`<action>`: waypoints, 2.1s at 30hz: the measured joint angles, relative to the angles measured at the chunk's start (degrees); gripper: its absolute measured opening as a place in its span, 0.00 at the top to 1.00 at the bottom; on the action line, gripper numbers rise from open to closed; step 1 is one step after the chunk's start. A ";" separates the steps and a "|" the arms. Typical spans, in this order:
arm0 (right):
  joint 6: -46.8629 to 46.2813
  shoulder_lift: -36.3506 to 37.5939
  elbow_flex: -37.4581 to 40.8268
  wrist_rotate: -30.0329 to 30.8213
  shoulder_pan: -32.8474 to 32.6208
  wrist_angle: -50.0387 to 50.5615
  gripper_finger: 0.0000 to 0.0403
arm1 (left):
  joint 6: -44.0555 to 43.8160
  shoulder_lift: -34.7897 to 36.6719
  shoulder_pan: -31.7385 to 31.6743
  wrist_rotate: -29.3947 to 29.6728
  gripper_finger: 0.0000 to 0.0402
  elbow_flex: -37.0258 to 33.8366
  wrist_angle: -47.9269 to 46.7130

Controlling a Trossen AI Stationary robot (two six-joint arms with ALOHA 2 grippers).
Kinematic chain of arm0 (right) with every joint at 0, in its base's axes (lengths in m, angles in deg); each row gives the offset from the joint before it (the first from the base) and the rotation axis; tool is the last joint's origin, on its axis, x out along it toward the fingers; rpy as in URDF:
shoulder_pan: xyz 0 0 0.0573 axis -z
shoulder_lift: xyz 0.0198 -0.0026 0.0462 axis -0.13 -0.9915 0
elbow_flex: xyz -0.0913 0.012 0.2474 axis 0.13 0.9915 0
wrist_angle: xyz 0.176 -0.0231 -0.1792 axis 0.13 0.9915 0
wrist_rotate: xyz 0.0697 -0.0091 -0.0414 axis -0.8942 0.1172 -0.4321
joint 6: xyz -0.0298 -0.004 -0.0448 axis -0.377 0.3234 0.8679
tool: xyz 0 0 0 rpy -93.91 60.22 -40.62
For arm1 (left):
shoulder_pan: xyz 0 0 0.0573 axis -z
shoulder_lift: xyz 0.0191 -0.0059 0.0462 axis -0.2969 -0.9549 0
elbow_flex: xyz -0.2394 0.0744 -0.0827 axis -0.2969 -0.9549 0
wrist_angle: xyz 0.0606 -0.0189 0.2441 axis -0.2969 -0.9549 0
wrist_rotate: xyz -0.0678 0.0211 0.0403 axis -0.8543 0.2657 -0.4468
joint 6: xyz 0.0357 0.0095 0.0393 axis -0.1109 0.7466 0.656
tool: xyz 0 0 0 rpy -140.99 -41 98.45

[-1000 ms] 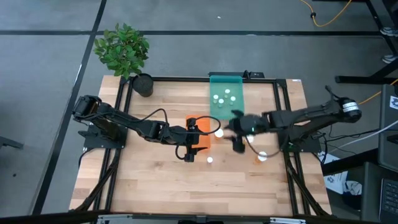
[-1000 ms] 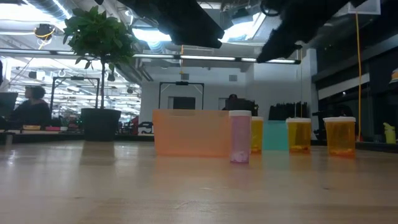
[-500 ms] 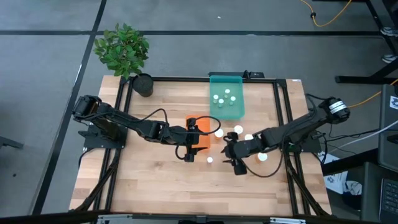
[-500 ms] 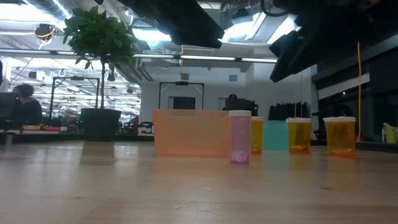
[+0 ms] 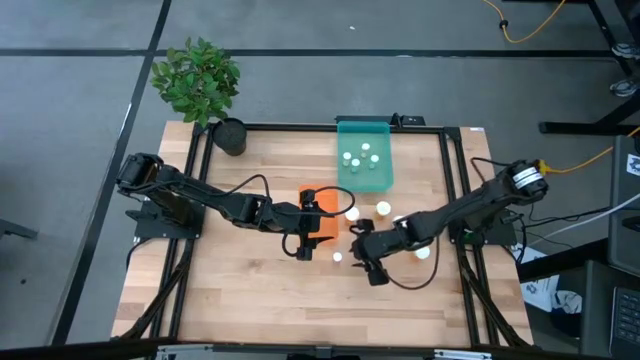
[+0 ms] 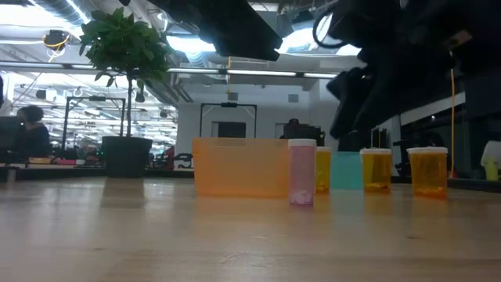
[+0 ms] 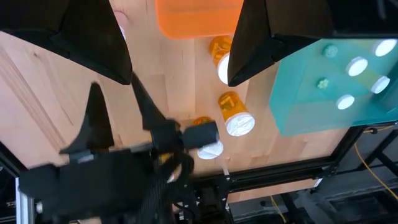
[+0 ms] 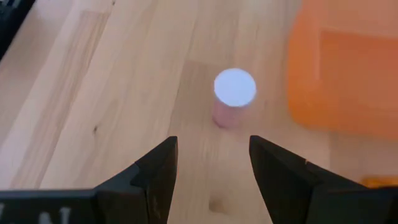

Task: Pick and place medicine bottles into bin by pill shape (circle, oval)
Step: Put the pink tablet bottle into the green bin

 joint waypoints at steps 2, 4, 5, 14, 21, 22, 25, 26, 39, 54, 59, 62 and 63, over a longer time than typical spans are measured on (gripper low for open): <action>1.58 -1.58 0.00 -1.45 0.24 -1.73 0.50 | 0.02 0.00 0.00 0.00 0.36 0.00 0.00; 2.22 -2.96 0.00 -2.07 0.57 -3.29 0.50 | 0.02 0.00 -0.02 0.00 0.36 0.00 0.00; 2.22 -3.54 -0.03 -2.26 0.86 -4.20 0.50 | 0.02 0.00 0.00 0.00 0.36 0.00 0.00; 0.64 -7.89 -2.27 -0.60 2.58 -7.33 0.50 | 0.02 0.00 -0.02 0.00 0.36 0.00 -0.02; 0.78 -9.29 -2.53 1.07 2.63 -10.78 0.50 | 0.02 0.00 0.00 0.00 0.36 0.00 0.00; 0.78 -9.29 -2.54 1.46 2.61 -10.87 0.50 | 0.02 0.00 0.00 0.00 0.36 0.00 0.00; 0.78 -9.29 -2.54 1.50 2.61 -11.03 0.50 | 0.02 0.00 0.00 0.00 0.36 0.01 0.00; 0.78 -9.29 -2.54 1.52 2.61 -11.04 0.50 | 0.02 0.00 0.00 0.00 0.36 0.00 0.00; 0.62 -9.29 -2.54 1.54 2.61 -11.02 0.60 | 0.02 0.00 0.00 0.00 0.36 0.00 0.02; -3.90 4.26 -2.59 6.46 2.53 3.06 0.73 | 0.02 -0.01 0.00 0.00 0.36 0.00 -0.15; -3.95 14.20 -2.60 18.37 1.85 12.89 0.73 | 0.01 0.00 0.00 0.00 0.36 0.00 -0.21; -3.78 18.41 -2.60 28.21 3.23 15.66 0.72 | 0.02 0.00 -0.02 0.00 0.36 0.00 -0.22; -3.63 19.30 -2.60 30.97 4.08 16.14 0.72 | 0.02 -0.01 0.00 0.00 0.36 0.00 -0.22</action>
